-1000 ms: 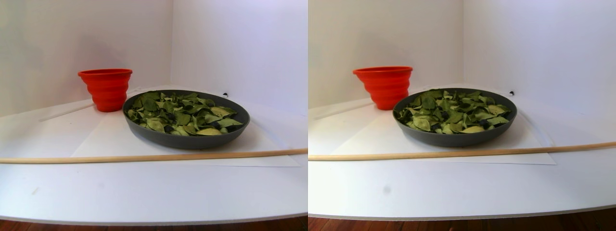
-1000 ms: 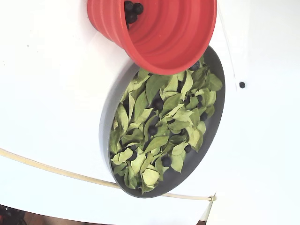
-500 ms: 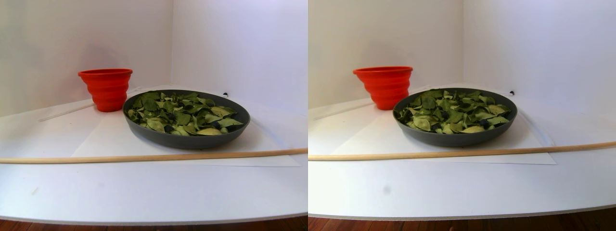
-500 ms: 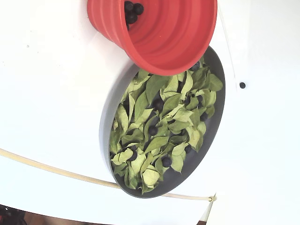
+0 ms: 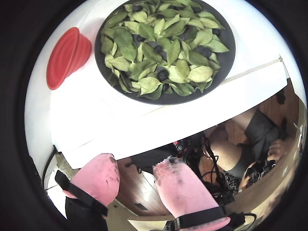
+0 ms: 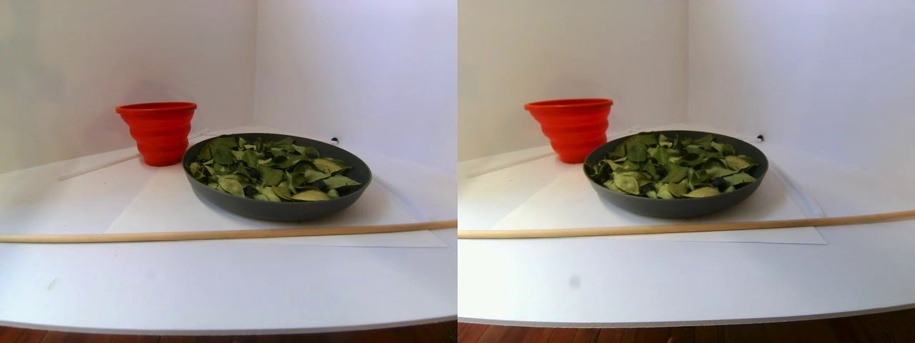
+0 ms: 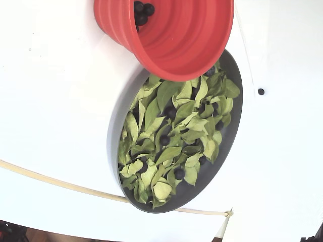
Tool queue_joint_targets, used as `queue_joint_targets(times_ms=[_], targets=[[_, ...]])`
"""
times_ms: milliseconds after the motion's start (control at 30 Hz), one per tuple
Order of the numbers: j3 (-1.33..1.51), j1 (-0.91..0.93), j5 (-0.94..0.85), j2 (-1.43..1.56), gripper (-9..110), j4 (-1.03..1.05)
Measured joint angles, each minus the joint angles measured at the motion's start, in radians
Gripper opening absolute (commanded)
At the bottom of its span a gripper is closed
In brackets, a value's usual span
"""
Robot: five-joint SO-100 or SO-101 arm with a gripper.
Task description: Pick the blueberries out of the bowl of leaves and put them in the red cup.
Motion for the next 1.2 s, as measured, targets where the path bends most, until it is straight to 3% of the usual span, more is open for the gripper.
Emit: queue_joint_targets(times_ms=[1200], targets=[[0.138, 0.028, -0.19, -0.319, 14, -0.462]])
